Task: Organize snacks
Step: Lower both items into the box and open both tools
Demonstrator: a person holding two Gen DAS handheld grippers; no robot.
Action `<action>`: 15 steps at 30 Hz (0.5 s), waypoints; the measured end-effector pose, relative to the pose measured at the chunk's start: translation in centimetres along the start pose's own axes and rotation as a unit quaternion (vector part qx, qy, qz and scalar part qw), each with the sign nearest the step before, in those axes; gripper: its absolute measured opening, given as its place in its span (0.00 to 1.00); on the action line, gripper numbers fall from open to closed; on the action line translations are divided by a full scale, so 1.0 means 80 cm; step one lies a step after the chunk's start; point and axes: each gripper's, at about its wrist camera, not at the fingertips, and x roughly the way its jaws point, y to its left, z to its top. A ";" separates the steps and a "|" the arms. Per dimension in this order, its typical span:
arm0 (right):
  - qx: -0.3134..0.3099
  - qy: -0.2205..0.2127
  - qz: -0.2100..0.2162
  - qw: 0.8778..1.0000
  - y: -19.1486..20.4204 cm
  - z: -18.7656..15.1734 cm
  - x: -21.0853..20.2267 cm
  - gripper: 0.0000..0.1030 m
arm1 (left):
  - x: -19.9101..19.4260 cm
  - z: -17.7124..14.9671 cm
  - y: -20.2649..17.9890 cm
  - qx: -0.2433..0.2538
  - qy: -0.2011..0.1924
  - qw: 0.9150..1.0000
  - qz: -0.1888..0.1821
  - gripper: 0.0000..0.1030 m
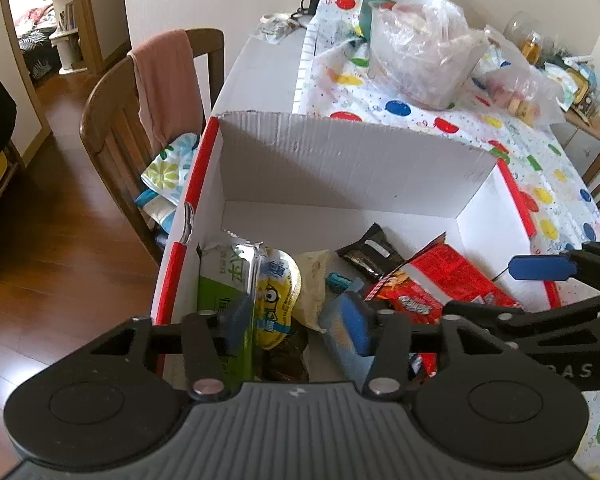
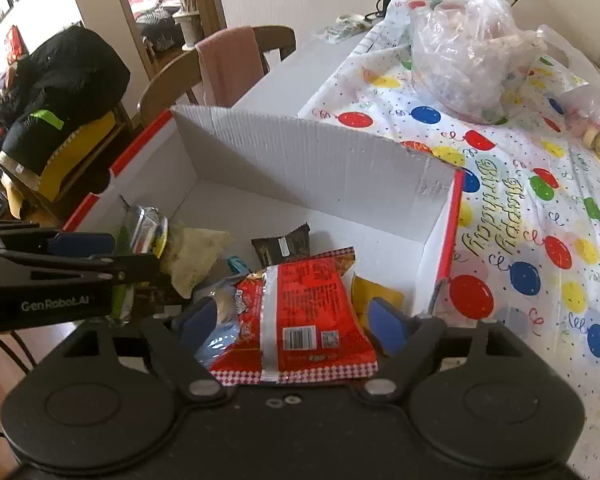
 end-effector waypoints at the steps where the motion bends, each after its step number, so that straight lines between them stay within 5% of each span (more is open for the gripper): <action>1: 0.003 -0.004 0.002 1.000 -0.001 -0.002 -0.006 0.83 | -0.003 -0.001 0.000 -0.001 -0.004 1.000 -0.001 0.58; 15: 0.037 -0.077 0.022 0.996 -0.011 -0.019 -0.083 0.97 | -0.063 -0.009 -0.017 0.014 -0.056 0.998 -0.016 0.73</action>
